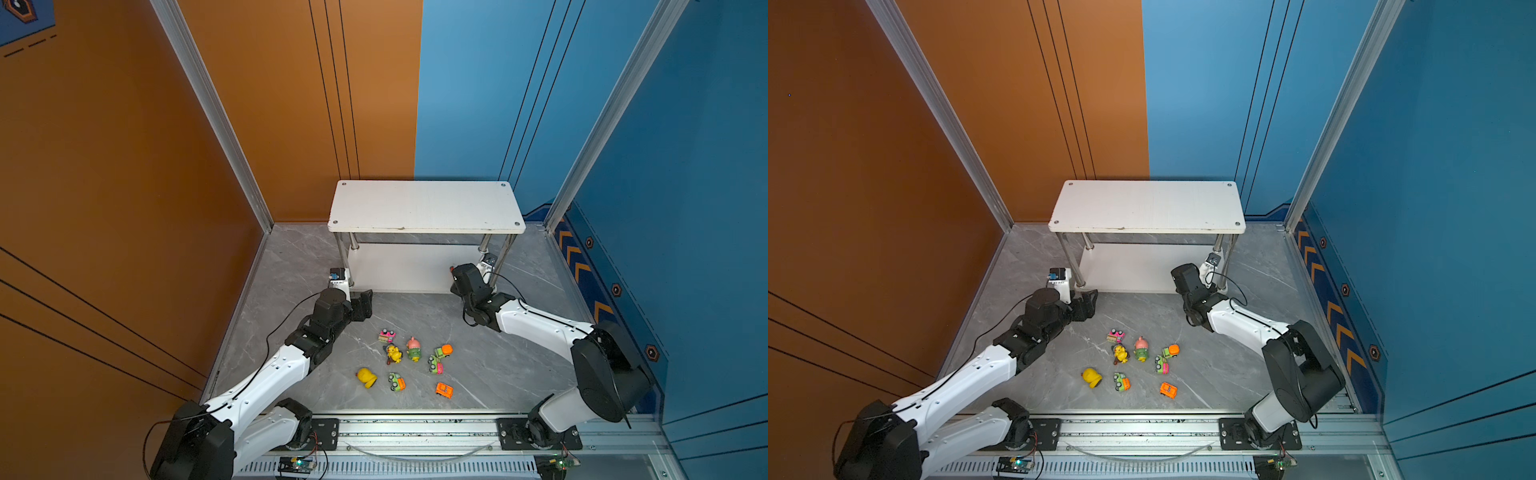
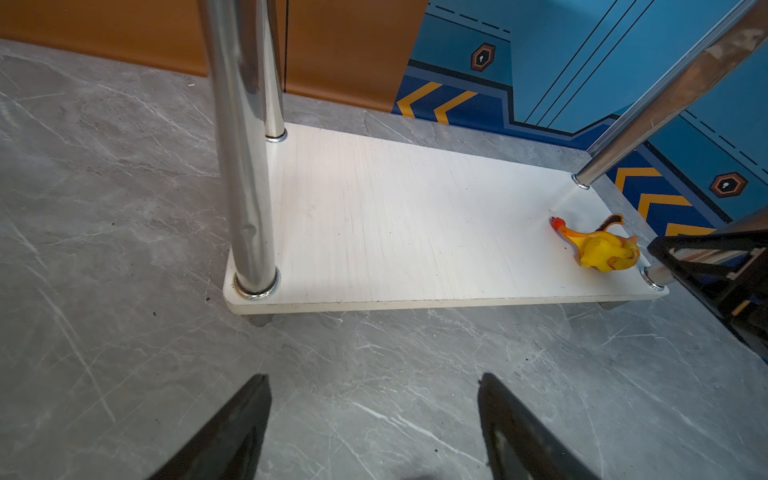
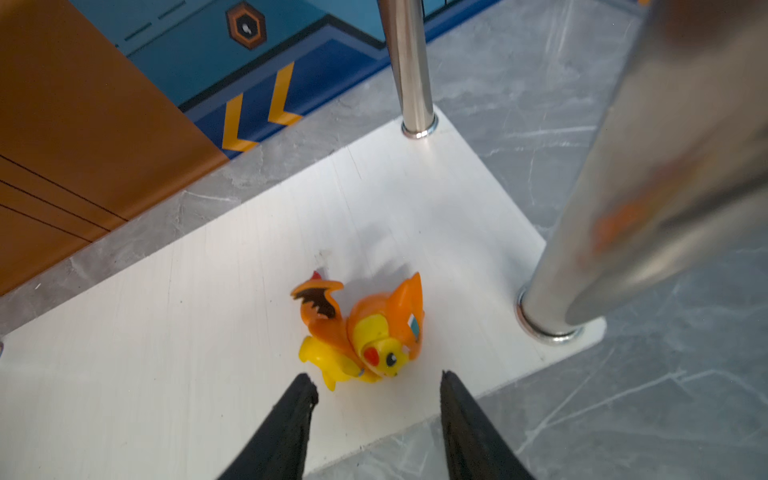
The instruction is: Place and organize the plastic toys onto the shelf
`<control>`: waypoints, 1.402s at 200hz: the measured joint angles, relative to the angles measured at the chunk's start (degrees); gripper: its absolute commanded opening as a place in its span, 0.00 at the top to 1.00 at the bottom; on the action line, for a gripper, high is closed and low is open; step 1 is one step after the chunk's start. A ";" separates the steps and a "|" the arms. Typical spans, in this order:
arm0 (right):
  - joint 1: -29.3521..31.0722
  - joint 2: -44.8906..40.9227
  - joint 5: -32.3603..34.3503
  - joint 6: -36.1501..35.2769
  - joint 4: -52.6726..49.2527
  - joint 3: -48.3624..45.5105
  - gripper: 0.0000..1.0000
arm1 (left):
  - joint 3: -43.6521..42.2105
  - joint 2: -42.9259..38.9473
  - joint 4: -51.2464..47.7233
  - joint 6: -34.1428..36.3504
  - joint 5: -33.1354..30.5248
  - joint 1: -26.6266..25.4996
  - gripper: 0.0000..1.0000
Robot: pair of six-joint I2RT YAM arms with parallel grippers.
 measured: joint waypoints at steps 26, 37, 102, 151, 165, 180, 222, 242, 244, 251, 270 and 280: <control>-2.29 -0.50 -6.08 3.04 -0.31 -1.81 0.38 | -0.24 0.00 0.09 -0.02 0.02 0.00 0.20; -3.19 -0.50 -8.20 4.39 -0.28 -2.29 0.34 | -0.48 0.00 0.09 -0.02 0.02 0.00 0.20; -7.41 -1.99 -17.53 9.62 5.81 -6.29 0.26 | -1.16 -0.59 0.13 -0.02 0.00 0.00 0.19; -8.44 -6.73 -18.29 11.56 9.11 -8.09 0.36 | -1.70 -0.63 0.17 -0.02 0.02 0.00 0.19; -8.48 -7.96 -18.23 11.93 10.47 -8.44 0.36 | -1.75 -0.39 0.44 -0.07 0.02 0.00 0.19; -8.66 -8.39 -18.21 12.24 11.82 -8.55 0.33 | -1.79 0.13 0.83 -0.20 0.04 0.02 0.19; -8.81 -7.02 -18.23 14.71 14.32 -8.55 0.25 | -1.86 1.01 1.81 -0.22 0.24 0.07 0.19; -8.79 -4.39 -18.29 16.55 17.05 -8.55 0.30 | -1.86 1.01 2.14 -0.20 0.24 0.07 0.19; -8.79 -4.31 -18.32 16.61 17.16 -8.55 0.30 | -1.86 1.01 2.14 -0.20 0.24 0.07 0.18; -8.79 -3.37 -18.36 17.38 17.92 -8.55 0.32 | -1.86 1.01 2.16 -0.17 0.24 0.07 0.18; -8.79 -1.36 -18.38 19.08 19.47 -8.55 0.35 | -1.86 1.01 2.19 -0.15 0.24 0.22 0.18; -8.76 -0.55 -18.27 19.93 20.15 -8.55 0.36 | -1.86 1.01 2.16 -0.13 0.24 0.37 0.18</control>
